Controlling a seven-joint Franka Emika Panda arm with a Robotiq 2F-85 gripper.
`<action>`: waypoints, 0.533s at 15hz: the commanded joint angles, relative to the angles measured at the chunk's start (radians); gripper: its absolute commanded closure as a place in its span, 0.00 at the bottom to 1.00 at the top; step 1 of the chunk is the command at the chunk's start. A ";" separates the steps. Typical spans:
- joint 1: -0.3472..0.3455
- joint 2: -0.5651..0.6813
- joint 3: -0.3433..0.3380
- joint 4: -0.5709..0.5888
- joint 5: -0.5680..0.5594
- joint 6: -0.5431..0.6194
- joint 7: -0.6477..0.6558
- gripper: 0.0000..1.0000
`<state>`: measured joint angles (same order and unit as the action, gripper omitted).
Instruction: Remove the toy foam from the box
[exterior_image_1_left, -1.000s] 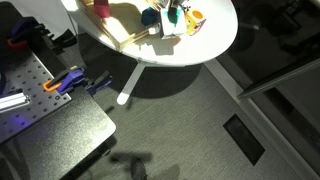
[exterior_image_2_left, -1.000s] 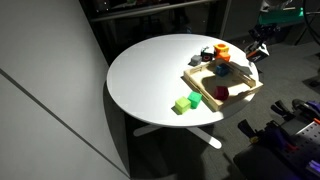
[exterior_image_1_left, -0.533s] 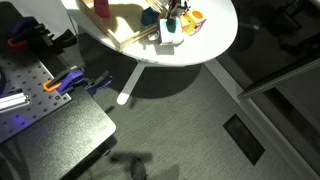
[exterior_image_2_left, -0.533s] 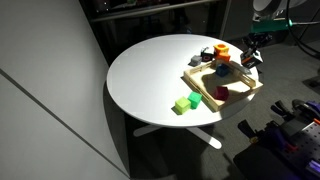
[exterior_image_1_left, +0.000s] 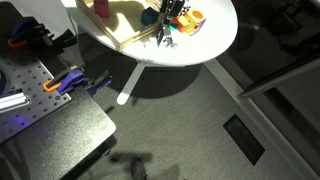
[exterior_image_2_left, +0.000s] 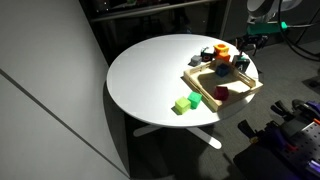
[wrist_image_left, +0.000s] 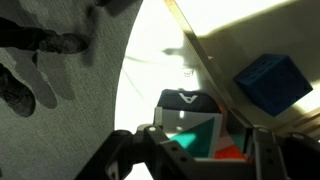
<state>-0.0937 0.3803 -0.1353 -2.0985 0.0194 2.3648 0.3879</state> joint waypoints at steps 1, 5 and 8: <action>0.005 -0.062 0.025 -0.037 0.036 -0.015 -0.094 0.02; 0.011 -0.123 0.062 -0.083 0.043 -0.042 -0.198 0.00; 0.017 -0.171 0.084 -0.111 0.045 -0.106 -0.267 0.00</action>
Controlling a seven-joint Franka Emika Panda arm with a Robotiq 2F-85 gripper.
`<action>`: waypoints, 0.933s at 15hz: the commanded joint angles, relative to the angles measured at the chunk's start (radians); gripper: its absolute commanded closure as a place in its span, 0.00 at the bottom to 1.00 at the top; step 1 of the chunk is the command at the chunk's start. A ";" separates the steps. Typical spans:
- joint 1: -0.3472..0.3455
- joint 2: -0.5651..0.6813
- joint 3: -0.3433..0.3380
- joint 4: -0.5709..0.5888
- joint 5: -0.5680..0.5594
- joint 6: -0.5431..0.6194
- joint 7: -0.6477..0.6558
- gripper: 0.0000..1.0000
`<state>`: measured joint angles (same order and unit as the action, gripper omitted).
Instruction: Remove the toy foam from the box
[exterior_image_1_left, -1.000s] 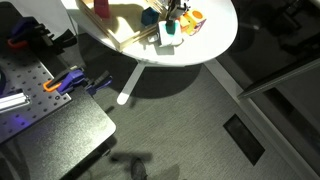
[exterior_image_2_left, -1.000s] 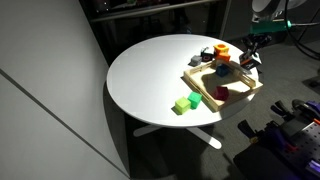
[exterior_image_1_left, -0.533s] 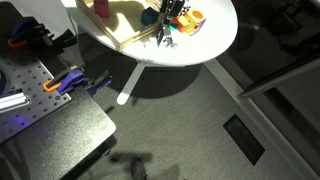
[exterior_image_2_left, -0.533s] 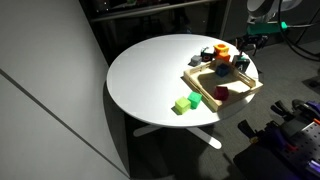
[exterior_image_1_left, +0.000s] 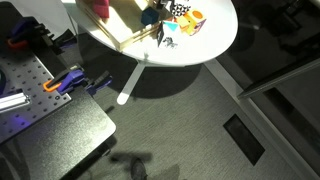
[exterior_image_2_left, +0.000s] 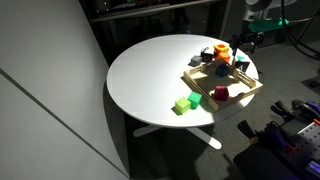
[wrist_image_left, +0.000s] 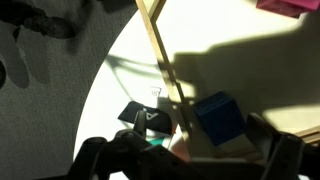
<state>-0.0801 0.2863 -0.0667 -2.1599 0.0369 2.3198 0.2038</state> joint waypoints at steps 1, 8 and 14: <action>0.006 -0.094 0.021 -0.058 0.028 -0.089 -0.103 0.00; 0.044 -0.245 0.035 -0.130 0.004 -0.203 -0.081 0.00; 0.073 -0.392 0.056 -0.222 -0.029 -0.162 -0.036 0.00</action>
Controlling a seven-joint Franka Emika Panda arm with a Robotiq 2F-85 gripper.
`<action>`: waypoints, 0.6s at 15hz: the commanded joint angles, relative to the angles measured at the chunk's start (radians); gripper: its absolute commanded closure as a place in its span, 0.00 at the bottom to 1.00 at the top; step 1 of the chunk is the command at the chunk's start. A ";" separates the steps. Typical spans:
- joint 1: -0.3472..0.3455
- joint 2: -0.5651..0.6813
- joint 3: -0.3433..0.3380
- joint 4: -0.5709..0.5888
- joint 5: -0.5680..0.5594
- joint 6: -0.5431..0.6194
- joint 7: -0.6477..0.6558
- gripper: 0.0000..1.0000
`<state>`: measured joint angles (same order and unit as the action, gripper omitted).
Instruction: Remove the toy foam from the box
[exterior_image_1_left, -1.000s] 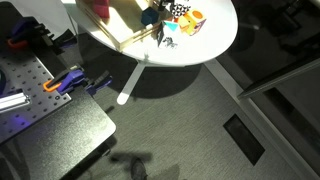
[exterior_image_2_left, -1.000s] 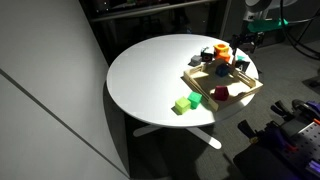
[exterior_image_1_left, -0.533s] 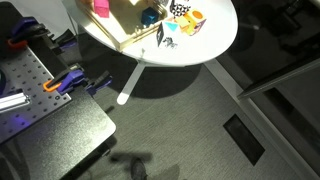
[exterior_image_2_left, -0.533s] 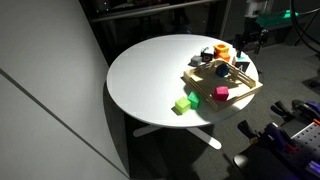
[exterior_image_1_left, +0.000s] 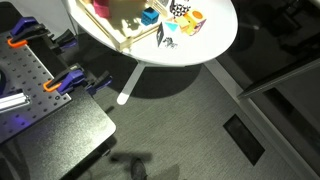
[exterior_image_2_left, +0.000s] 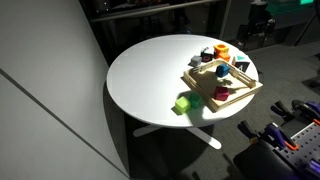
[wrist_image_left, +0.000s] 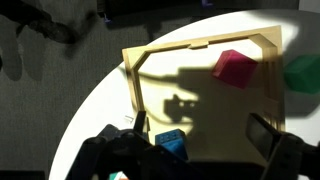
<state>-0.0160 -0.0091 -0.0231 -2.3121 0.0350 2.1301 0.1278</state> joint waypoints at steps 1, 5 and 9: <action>0.011 -0.120 0.018 -0.085 -0.031 0.036 0.051 0.00; 0.009 -0.212 0.041 -0.151 -0.043 0.076 0.100 0.00; 0.007 -0.267 0.056 -0.184 -0.035 0.062 0.116 0.00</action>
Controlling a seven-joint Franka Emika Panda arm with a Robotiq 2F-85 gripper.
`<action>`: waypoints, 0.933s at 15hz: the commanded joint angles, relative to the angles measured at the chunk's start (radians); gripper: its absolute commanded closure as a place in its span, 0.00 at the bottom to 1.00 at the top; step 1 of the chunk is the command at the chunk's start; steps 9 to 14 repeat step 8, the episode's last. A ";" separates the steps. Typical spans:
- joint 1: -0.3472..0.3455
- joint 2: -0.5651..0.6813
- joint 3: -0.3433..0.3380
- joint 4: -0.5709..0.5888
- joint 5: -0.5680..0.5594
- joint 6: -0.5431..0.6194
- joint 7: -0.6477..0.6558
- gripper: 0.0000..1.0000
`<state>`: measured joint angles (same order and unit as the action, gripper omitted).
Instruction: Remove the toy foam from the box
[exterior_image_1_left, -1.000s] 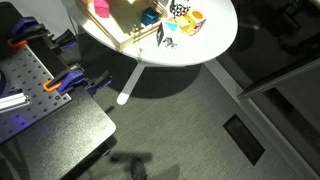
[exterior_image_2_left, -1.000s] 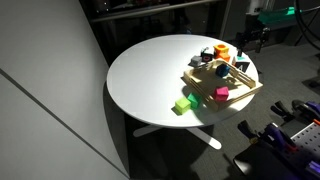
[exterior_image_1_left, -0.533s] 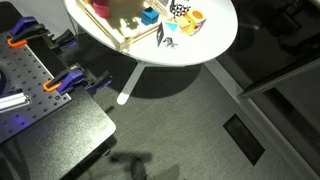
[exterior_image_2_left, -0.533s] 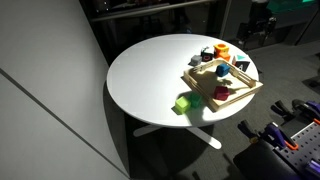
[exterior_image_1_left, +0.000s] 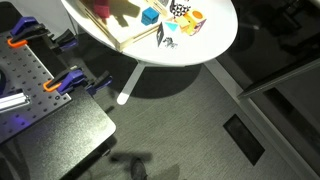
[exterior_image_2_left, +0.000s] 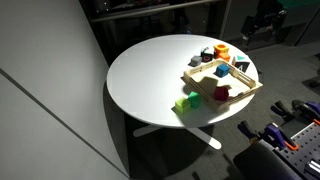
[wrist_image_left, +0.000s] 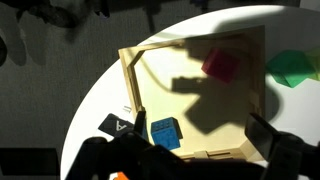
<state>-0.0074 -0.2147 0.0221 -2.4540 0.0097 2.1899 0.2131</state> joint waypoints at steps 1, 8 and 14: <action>-0.002 -0.071 0.013 -0.048 -0.008 0.001 0.030 0.00; -0.002 -0.043 0.009 -0.035 0.001 -0.002 0.002 0.00; -0.002 -0.043 0.009 -0.035 0.001 -0.002 0.002 0.00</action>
